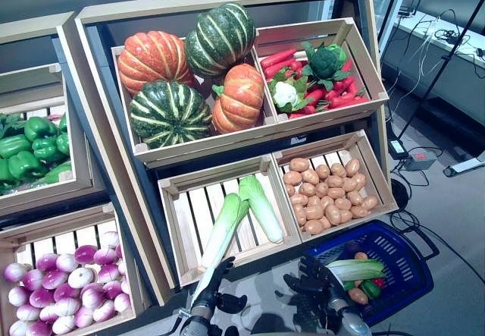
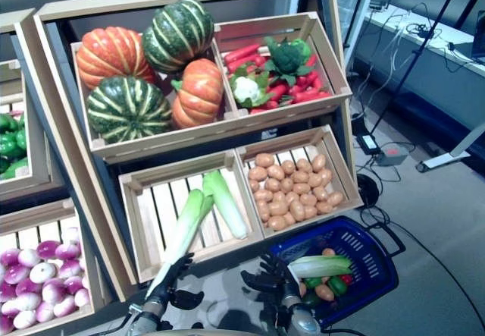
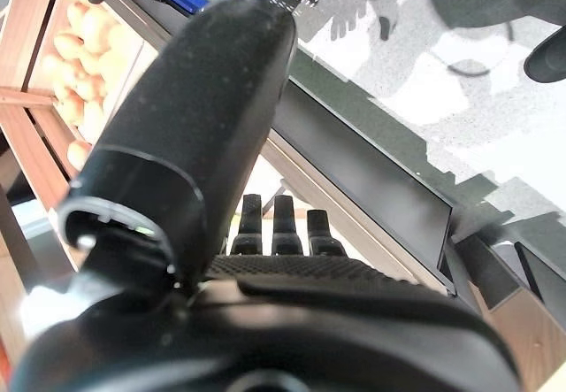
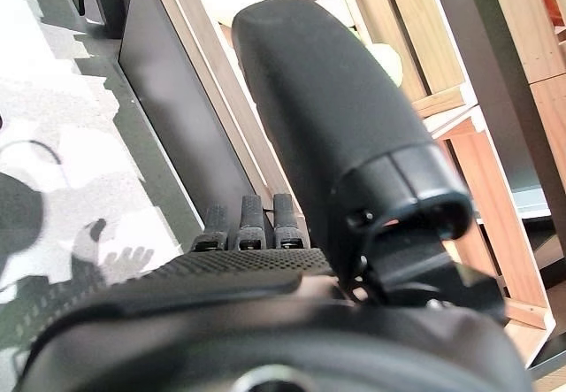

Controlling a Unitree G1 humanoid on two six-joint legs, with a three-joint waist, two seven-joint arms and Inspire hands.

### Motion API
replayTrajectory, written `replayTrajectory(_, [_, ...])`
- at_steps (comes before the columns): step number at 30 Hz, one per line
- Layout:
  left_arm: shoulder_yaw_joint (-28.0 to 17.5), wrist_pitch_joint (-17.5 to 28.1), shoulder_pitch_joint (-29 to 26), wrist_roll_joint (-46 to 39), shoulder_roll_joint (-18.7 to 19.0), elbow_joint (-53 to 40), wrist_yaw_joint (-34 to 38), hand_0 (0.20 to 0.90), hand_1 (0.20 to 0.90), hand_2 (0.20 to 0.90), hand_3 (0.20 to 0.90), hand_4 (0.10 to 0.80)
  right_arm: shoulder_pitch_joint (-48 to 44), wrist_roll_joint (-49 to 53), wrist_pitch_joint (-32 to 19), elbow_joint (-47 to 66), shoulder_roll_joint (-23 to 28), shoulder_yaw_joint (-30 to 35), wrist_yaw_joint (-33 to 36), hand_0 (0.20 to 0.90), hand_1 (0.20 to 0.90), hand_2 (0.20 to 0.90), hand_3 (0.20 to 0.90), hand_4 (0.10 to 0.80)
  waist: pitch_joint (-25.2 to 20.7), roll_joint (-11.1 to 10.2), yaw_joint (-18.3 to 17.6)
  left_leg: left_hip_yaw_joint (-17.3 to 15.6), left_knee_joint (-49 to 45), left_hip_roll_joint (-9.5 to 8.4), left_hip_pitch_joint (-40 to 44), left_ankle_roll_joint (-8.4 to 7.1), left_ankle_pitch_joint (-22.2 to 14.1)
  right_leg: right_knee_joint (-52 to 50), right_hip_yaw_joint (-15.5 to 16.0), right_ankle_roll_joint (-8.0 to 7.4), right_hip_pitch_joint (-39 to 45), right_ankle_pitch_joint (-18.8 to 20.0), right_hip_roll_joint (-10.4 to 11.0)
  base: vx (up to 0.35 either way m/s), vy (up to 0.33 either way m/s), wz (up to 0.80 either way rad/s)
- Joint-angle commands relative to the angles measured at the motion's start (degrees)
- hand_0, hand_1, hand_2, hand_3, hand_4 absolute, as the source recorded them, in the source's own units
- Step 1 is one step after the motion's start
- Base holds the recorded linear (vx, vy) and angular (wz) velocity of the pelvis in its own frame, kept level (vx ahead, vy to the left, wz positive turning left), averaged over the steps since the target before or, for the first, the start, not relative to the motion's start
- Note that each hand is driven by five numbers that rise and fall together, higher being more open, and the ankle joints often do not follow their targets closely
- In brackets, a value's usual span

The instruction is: Put vegetables into the basket

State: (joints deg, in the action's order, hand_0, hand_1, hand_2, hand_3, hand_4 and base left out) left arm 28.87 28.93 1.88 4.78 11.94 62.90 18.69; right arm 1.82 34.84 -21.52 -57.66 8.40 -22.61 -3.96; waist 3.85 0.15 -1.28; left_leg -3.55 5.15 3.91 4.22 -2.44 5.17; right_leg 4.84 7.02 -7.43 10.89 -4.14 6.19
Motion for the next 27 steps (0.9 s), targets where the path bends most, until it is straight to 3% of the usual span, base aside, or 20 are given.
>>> replayTrajectory(1, [0.1,4.8,-8.4,-0.3,0.3,-1.1,1.4,0.9,0.9,0.9,0.9,0.8,-5.7,2.7,-2.8,1.1,-0.4,2.2,-3.3,0.9,0.9,0.9,0.9,0.8,1.5,0.0,1.1,0.4,-0.2,0.06,3.6,-0.18,-5.4,0.2,0.6,2.11,-2.7,6.6,1.7,0.0,0.0,0.0])
replayTrajectory(12, [0.2,5.3,-7.9,0.9,-0.2,-0.3,0.8,0.9,0.9,0.9,0.9,0.8,-6.0,2.3,-2.3,-0.6,-0.9,2.6,-2.9,0.9,0.9,0.9,0.9,0.8,1.3,0.0,1.3,0.5,-0.2,-0.01,3.7,-0.16,-5.5,0.2,0.9,2.09,-2.6,6.5,1.7,0.0,0.0,0.0])
replayTrajectory(16, [0.6,7.0,-8.2,4.1,0.4,-1.2,6.9,0.9,0.9,0.9,0.9,0.8,-5.9,2.0,-2.2,-0.6,-0.7,2.4,-2.9,0.9,0.9,0.9,0.9,0.8,1.3,0.1,1.2,0.5,-0.2,-0.04,3.7,-0.18,-5.6,0.2,0.8,2.07,-2.5,6.5,1.8,0.0,0.0,0.0])
replayTrajectory(20, [0.0,9.0,-8.7,9.1,1.4,-3.3,17.3,0.9,0.9,0.9,0.9,0.8,-5.7,2.0,-1.8,0.1,-0.4,2.1,-2.2,0.9,0.9,0.9,0.9,0.8,1.5,0.1,1.3,0.6,-0.2,-0.03,3.5,-0.26,-5.4,0.2,0.8,2.14,-2.7,6.6,1.8,0.0,0.0,0.0])
replayTrajectory(23, [-2.1,8.8,-8.8,12.0,2.0,-5.1,26.3,0.9,0.9,0.9,0.9,0.8,-5.6,2.2,-1.6,0.6,-0.2,2.2,-1.5,0.9,0.9,0.9,0.9,0.8,1.7,-0.1,1.6,0.9,-0.2,-0.02,3.4,-0.32,-5.4,0.2,1.0,2.26,-2.7,6.6,1.9,0.0,0.0,0.0])
replayTrajectory(27, [-5.9,10.5,-9.0,10.4,2.1,-6.5,29.8,0.9,0.9,0.9,0.9,0.8,-5.4,2.6,-1.5,0.8,0.0,2.6,-1.4,0.9,0.9,0.9,0.9,0.8,1.9,-0.3,2.0,1.3,-0.2,-0.05,3.2,-0.39,-5.2,0.2,1.2,2.49,-2.8,6.7,1.9,0.0,0.0,0.0])
